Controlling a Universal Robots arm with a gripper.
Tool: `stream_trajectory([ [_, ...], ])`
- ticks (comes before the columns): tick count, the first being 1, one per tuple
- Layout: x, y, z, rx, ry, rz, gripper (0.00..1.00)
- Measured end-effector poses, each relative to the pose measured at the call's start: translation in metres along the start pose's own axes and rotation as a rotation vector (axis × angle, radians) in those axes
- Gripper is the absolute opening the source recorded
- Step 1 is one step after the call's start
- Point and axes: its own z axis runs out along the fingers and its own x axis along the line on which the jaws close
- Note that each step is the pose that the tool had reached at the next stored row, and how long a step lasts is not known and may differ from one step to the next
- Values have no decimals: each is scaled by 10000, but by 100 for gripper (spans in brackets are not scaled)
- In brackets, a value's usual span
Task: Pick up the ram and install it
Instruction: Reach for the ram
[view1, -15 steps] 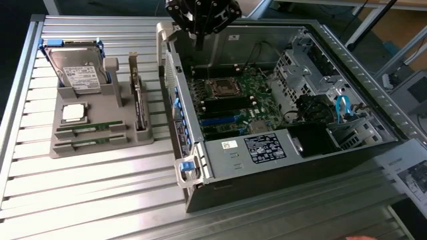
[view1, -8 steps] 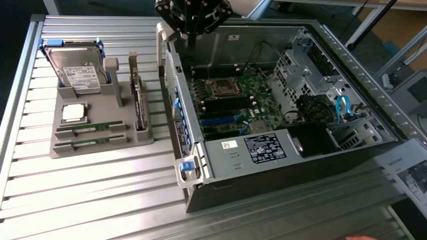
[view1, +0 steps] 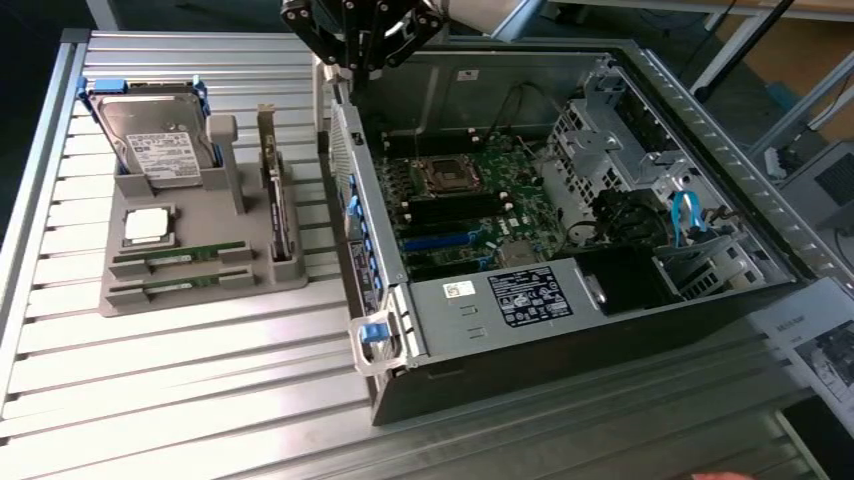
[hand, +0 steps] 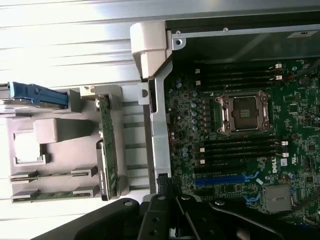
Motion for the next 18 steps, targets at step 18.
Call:
stream_trajectory([
  [18,505,-38,-15,-2,-21,-3,10],
])
